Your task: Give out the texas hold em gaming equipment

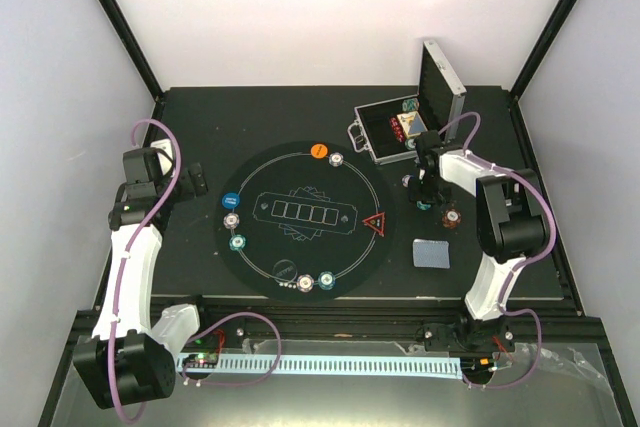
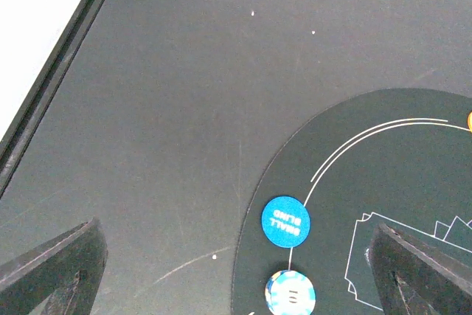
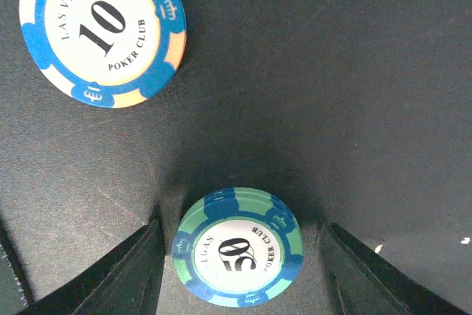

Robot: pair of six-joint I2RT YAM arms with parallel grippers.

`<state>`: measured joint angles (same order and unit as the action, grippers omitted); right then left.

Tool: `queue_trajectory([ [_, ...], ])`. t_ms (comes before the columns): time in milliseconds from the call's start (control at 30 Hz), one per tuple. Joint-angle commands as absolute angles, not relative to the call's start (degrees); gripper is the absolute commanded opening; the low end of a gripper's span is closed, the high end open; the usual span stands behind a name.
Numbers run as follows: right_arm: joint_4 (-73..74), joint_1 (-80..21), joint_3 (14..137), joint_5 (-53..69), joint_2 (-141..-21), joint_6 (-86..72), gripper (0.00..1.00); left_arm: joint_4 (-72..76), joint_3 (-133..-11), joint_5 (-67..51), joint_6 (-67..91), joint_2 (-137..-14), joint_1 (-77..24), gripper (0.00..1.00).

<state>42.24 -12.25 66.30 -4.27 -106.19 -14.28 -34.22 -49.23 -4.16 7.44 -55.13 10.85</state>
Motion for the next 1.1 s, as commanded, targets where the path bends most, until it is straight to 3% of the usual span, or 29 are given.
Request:
queue_trajectory([
  [0, 43.9, -11.4, 63.5, -4.2, -106.8, -14.8, 0.58, -34.2, -50.1, -5.0, 6.4, -54.3, 10.5, 0.99],
  [700, 42.0, -10.2, 61.4, 4.5, -105.9, -15.2, 0.43, -34.1, -50.0, -4.5, 6.5, -54.1, 10.4, 0.99],
  [1067, 45.7, -16.4, 68.2, 1.6, -103.2, -17.6, 0.42, -34.1, -50.0, -4.5, 6.6, -54.1, 10.3, 0.99],
])
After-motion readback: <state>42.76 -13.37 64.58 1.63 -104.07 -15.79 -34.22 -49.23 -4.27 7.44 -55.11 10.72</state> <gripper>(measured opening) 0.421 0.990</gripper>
